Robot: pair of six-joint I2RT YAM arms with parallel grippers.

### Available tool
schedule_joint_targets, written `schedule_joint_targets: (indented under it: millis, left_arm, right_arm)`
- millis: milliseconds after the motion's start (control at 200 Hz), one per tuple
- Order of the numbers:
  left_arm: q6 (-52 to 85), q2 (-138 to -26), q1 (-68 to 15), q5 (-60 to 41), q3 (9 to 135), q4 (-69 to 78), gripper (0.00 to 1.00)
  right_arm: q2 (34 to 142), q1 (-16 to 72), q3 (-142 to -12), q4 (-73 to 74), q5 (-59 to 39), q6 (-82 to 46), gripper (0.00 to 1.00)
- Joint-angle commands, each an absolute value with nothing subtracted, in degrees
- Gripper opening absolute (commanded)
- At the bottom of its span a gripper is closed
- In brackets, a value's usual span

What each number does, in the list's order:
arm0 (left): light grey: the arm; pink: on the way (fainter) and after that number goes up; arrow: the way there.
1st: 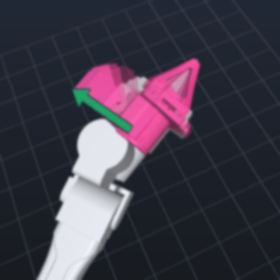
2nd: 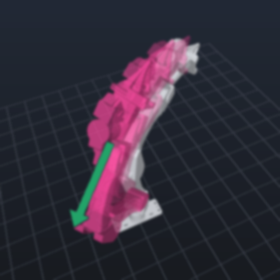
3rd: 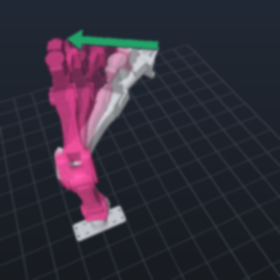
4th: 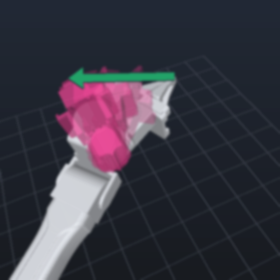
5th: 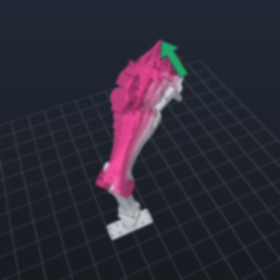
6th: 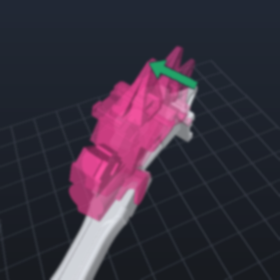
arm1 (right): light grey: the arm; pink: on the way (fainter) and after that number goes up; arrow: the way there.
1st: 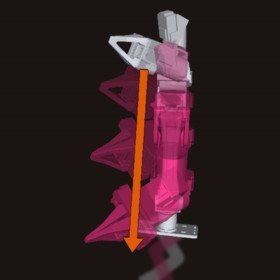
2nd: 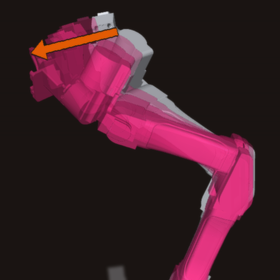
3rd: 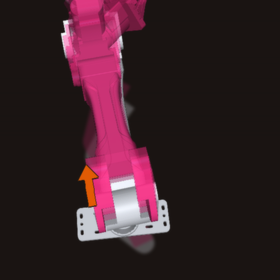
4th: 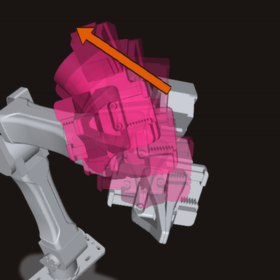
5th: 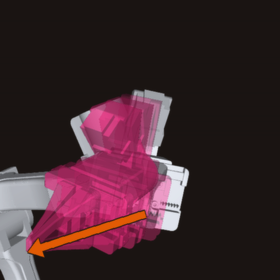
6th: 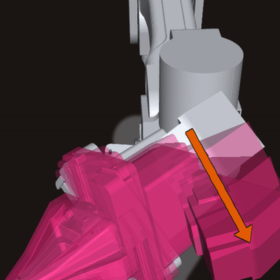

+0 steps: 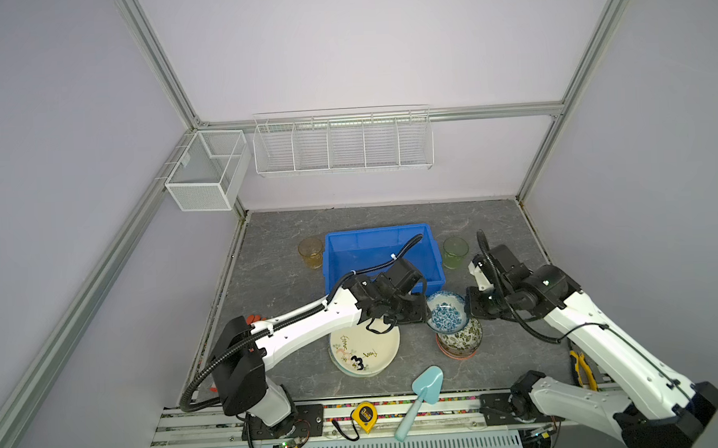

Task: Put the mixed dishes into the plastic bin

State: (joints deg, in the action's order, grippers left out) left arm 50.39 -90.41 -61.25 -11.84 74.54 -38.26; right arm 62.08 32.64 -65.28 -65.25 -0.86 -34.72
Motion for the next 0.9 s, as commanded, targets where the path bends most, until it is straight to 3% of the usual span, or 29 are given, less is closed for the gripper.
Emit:
schedule_joint_targets:
  millis: [0, 285, 740, 895]
  left_arm:
    - [50.11, -92.02, -61.61, -12.25, 78.16, -39.78, 0.46]
    - [49.65, -95.08, -62.05, -13.30, 80.85, -42.14, 0.30]
    - [49.55, -94.92, -62.05, -12.34, 80.93, -43.07, 0.20]
    - [49.59, -94.92, -62.05, -12.33, 80.97, -43.07, 0.12]
  right_arm:
    - [62.37, 33.59, -67.74, -64.02, 0.46, -35.76, 0.07]
    - [63.70, 34.80, -68.78, -64.27, 2.53, -35.56, 0.07]
    - [64.34, 35.22, -69.14, -64.82, 4.57, -35.14, 0.07]
    - [64.34, 35.28, -69.35, -64.53, 4.44, -35.20, 0.07]
